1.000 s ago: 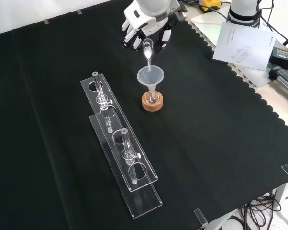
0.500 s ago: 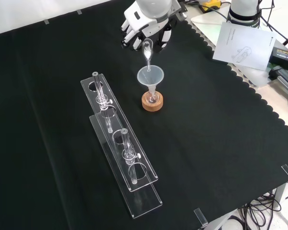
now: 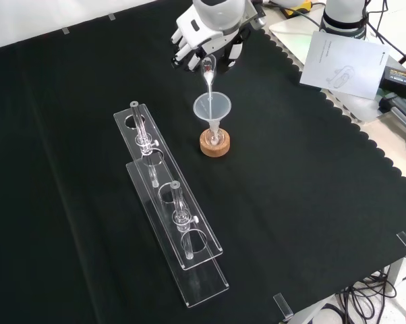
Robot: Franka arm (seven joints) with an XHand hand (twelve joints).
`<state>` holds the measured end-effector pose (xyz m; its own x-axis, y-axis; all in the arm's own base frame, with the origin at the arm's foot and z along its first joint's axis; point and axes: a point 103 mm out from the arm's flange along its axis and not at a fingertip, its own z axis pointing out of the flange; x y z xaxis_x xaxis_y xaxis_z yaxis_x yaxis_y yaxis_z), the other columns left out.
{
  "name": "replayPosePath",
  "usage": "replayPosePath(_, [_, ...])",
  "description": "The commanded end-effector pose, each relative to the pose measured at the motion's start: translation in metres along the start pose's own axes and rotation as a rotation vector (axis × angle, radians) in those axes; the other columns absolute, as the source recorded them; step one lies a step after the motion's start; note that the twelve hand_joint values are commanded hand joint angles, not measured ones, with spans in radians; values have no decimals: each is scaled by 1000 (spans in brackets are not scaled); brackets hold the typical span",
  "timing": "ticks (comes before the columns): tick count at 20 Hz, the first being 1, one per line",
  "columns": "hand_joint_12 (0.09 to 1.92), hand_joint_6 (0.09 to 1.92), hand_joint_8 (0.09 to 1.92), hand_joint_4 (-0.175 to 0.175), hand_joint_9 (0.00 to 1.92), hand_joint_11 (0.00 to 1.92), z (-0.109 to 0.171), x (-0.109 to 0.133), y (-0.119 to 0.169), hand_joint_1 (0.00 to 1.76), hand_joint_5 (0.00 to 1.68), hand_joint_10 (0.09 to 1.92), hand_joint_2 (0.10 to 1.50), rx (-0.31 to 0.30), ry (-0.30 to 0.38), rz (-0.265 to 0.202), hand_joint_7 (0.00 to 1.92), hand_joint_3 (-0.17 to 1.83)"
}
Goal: Pour all the NaCl from the weighing funnel into the round-bottom flask.
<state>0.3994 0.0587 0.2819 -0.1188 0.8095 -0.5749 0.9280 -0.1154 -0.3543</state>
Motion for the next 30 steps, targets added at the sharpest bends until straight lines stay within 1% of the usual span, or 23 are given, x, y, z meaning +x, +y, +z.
replayPosePath(1, [1091,946,663,175,905,725,-3,0,-2,1092,1145,356,665,-2,-29,2,481,757])
replayPosePath(5, [1091,946,663,175,905,724,-5,2,-3,1091,1144,356,665,0,-56,5,481,757])
replayPosePath(11, [1092,947,663,175,904,722,-10,6,-4,1091,1144,356,666,1,-85,-3,479,756])
replayPosePath(15, [1092,947,663,175,903,720,-13,7,-5,1091,1144,357,666,4,-103,3,478,756])
replayPosePath(30, [1094,946,663,175,898,713,-20,10,-5,1091,1144,357,666,-3,-138,-2,475,756])
